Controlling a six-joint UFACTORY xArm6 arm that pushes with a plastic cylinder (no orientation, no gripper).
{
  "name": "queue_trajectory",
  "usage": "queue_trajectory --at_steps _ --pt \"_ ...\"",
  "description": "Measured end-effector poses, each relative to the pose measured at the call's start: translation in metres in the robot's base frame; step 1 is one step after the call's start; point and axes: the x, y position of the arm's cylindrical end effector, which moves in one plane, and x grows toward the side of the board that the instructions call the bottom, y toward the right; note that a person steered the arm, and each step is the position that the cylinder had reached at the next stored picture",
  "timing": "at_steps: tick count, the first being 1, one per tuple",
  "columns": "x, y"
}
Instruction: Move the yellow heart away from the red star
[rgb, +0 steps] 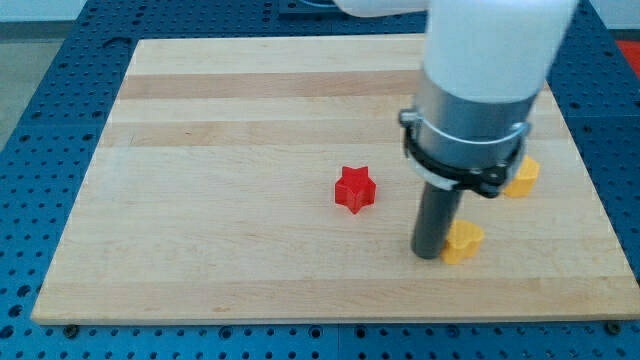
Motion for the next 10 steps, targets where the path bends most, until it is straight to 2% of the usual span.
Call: queue_trajectory --at_steps 1,3,4,6,8,10 --pt "0.002 0.038" --pt "0.042 0.053" --pt "0.04 0.069" --pt "-0.002 0.07" --pt "0.02 0.082" --pt "0.002 0.089"
